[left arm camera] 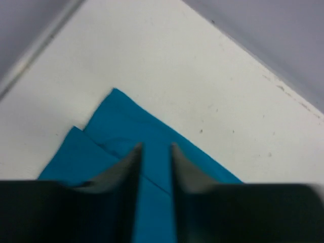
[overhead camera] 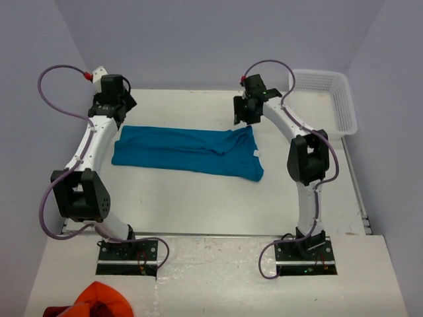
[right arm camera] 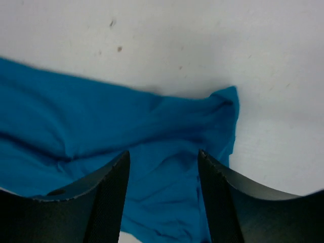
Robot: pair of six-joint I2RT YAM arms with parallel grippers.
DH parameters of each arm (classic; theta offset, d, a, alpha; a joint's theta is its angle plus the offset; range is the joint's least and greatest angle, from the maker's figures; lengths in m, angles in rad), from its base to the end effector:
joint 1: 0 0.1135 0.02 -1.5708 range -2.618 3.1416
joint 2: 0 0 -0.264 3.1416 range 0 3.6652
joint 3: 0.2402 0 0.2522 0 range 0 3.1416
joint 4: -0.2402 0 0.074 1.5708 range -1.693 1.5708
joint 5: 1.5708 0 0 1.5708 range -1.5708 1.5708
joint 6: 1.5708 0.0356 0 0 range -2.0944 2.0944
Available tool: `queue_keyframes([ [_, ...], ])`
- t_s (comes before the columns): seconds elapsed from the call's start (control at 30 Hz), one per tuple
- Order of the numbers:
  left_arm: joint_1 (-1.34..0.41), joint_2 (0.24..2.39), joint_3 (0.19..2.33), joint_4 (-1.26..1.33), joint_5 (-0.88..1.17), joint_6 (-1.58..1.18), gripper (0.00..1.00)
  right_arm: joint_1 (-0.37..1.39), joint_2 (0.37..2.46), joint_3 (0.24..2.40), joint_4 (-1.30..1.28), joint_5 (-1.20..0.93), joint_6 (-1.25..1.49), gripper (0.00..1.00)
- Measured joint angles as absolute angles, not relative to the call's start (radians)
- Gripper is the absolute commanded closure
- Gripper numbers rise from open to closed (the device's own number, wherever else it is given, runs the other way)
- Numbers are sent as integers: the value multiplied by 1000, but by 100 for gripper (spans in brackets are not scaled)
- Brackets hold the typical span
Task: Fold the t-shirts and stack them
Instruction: Fold the other side of the tshirt into a rectangle
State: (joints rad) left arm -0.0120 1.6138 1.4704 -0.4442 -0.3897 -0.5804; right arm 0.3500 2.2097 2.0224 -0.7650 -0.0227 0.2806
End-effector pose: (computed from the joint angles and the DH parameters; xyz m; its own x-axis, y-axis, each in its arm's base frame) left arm 0.3715 0.0091 0.3424 -0.2963 -0.5037 -0.8115 -0.5591 0.7803 -0.2803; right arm 0.4627 0.1697 0.2495 -0.8338 -0.0096 -0.5520 -0.1293 0.9754 0.1783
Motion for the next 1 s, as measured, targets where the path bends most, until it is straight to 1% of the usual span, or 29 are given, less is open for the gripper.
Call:
queue_keyframes([
  [0.03,-12,1616,1454,-429,-354,-582,100,360,2169,1956,-756,-38,281,46],
  [0.07,-15,1625,1430,-419,-318,-577,100,373,2138,1910,-760,-49,279,51],
  [0.13,-31,1660,1387,-414,-251,-574,100,415,2102,1861,-776,-67,274,55],
  [0.3,-126,1728,1284,-418,-197,-575,100,527,2096,1822,-768,-77,268,54],
  [0.47,-208,1728,1248,-412,-189,-575,100,550,2096,1787,-772,-102,268,50],
  [0.53,-212,1728,1244,-409,-189,-574,100,546,2096,1780,-767,-102,268,50],
  [0.8,-210,1718,1228,-405,-188,-571,100,545,2107,1755,-754,-109,268,55],
  [1.0,-210,1696,1228,-403,-187,-571,100,545,2151,1758,-746,-123,268,57],
])
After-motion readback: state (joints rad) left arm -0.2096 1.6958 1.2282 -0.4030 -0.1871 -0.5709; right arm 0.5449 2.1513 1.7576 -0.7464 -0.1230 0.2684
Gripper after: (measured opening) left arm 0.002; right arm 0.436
